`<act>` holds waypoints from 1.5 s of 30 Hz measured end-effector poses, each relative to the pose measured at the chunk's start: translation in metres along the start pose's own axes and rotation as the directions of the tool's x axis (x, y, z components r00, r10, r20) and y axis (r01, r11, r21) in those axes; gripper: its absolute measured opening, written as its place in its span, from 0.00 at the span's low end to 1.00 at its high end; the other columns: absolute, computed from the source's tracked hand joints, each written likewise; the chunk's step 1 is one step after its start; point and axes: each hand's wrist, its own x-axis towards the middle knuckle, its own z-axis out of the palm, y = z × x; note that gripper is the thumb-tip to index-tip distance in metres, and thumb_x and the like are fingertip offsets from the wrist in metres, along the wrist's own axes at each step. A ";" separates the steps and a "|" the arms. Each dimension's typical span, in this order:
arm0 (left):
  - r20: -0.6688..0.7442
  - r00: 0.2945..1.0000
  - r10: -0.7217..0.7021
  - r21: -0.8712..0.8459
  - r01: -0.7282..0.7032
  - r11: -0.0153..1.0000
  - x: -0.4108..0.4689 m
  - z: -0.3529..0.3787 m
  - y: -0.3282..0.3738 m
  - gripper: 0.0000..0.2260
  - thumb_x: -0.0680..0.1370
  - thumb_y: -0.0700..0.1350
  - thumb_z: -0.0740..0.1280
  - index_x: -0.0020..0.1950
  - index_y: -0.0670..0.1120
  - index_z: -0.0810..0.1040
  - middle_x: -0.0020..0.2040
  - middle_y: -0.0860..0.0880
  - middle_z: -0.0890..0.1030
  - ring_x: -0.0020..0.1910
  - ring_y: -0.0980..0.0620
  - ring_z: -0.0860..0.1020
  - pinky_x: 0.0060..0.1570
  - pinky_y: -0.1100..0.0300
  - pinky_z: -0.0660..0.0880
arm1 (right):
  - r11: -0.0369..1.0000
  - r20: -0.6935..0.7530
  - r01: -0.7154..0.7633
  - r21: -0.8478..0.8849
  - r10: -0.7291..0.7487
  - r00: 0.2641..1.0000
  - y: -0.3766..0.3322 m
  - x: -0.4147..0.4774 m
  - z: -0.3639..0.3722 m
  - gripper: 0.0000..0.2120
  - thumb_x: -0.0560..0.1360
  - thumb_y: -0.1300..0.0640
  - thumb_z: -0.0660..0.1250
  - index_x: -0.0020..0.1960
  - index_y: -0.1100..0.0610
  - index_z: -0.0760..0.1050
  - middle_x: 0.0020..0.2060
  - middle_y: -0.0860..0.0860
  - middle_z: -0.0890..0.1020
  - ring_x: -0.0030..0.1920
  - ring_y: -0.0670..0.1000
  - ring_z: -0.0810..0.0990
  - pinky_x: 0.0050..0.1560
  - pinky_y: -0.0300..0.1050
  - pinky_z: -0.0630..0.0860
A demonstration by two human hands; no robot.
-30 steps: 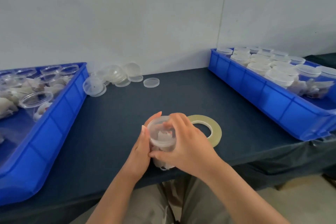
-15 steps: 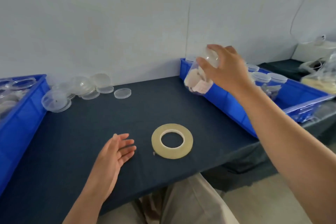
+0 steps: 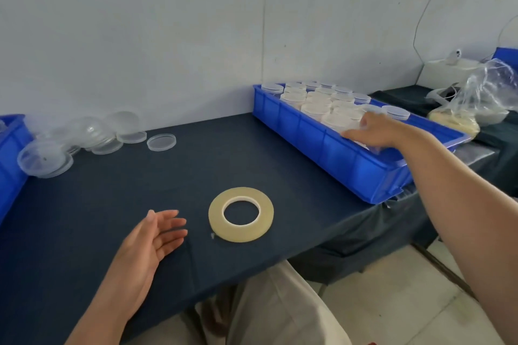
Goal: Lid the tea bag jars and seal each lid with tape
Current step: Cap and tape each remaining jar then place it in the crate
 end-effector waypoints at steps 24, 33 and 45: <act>0.028 0.999 -0.017 0.055 0.016 0.998 0.003 -0.008 -0.004 0.36 0.63 0.79 0.74 0.57 0.53 0.87 0.59 0.43 0.87 0.59 0.44 0.86 0.62 0.46 0.77 | 0.986 0.063 -0.162 -0.032 0.164 0.984 -0.016 0.000 0.014 0.46 0.77 0.20 0.43 0.87 0.43 0.42 0.87 0.54 0.45 0.80 0.68 0.63 0.63 0.59 0.73; 0.041 0.999 0.007 0.045 -0.009 0.999 0.002 -0.005 -0.004 0.26 0.70 0.72 0.73 0.55 0.53 0.88 0.58 0.41 0.87 0.58 0.44 0.86 0.57 0.52 0.81 | 0.902 -0.405 0.401 0.161 -0.311 0.860 -0.119 -0.065 0.010 0.27 0.84 0.32 0.52 0.72 0.48 0.73 0.68 0.54 0.78 0.66 0.58 0.78 0.65 0.57 0.75; -0.013 0.994 0.108 0.335 -0.098 0.937 -0.021 0.004 0.008 0.19 0.84 0.60 0.58 0.36 0.52 0.70 0.30 0.53 0.69 0.30 0.55 0.66 0.30 0.61 0.66 | 0.445 -0.091 0.406 0.798 -0.577 0.811 -0.255 -0.215 0.214 0.21 0.79 0.56 0.66 0.32 0.50 0.59 0.26 0.43 0.62 0.29 0.44 0.60 0.32 0.44 0.59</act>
